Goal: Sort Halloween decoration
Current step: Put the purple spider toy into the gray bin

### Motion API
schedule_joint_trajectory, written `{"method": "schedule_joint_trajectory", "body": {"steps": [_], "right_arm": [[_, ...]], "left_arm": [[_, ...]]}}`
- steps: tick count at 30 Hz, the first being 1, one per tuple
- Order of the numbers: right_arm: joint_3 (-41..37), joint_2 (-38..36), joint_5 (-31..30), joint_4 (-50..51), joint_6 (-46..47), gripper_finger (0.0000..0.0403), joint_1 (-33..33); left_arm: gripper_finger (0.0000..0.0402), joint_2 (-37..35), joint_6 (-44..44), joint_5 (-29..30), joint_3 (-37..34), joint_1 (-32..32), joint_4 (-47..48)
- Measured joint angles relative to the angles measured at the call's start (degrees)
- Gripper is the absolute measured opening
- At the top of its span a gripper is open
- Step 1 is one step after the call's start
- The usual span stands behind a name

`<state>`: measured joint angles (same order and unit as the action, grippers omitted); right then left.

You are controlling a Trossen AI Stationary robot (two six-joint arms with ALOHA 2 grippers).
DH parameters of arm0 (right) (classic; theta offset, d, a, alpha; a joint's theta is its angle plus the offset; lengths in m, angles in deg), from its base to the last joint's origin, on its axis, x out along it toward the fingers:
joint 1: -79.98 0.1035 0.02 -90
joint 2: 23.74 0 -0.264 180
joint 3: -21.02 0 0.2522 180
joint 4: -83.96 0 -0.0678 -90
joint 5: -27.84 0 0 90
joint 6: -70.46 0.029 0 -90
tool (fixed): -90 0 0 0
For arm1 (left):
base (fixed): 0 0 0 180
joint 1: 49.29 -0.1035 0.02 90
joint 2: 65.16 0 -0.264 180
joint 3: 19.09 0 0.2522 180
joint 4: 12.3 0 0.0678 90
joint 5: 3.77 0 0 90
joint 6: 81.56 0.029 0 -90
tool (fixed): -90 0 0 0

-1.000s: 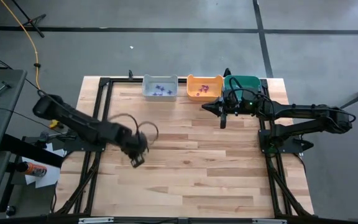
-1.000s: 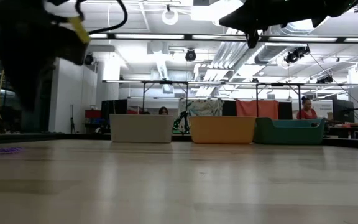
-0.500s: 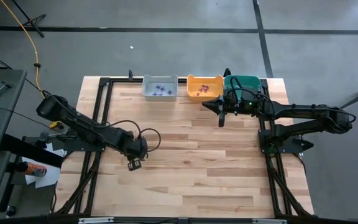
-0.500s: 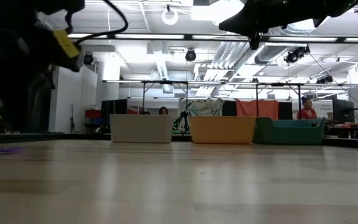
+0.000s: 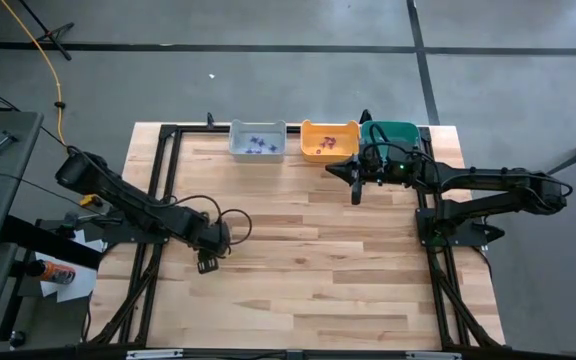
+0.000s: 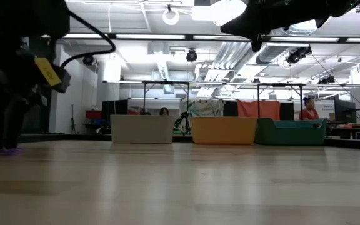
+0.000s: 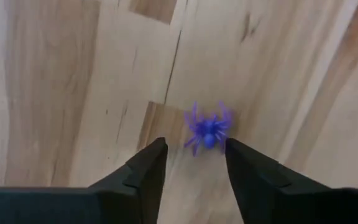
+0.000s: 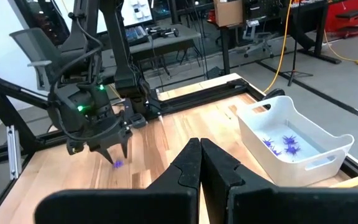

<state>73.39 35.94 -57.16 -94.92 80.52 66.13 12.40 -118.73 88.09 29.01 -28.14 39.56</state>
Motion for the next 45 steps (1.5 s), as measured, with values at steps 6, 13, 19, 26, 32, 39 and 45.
{"method": "schedule_joint_trajectory", "body": {"steps": [6, 13, 19, 26, 32, 39, 45], "right_arm": [[0.0, 0.0, 0.0, 0.3, 0.0, 0.0000, 0.0], [0.0, 0.0, -0.1, 0.4, -0.1, 0.0000, 0.0], [0.0, 0.0, -0.5, 0.4, -0.1, 0.0000, 0.0], [0.0, 0.0, -0.5, 0.4, -0.1, 0.0000, 0.0], [0.0, 0.0, -0.5, 0.4, 0.0, 0.0000, 0.0], [0.0, 0.0, -0.5, 0.4, 0.0, 0.0000, 0.0], [0.0, 0.0, -0.5, 0.7, 0.0, 0.0000, 0.0]], "left_arm": [[0.0172, -0.3, 0.4, 0.0, -2.8, -0.1, -4.9], [0.0133, -0.2, 3.8, 1.1, -3.3, -0.1, -5.1], [0.0017, -0.1, 6.1, 0.6, -3.4, -0.1, -6.7], [0.0002, -0.6, 1.7, 0.2, -3.3, -0.1, -7.0], [0.0003, -5.0, 1.7, 2.1, -2.0, -0.2, -7.8], [0.0026, -5.1, 8.5, 4.1, -1.9, -0.2, -10.5], [0.0081, -0.3, 10.8, 4.0, -2.0, -0.9, -13.3]]}}
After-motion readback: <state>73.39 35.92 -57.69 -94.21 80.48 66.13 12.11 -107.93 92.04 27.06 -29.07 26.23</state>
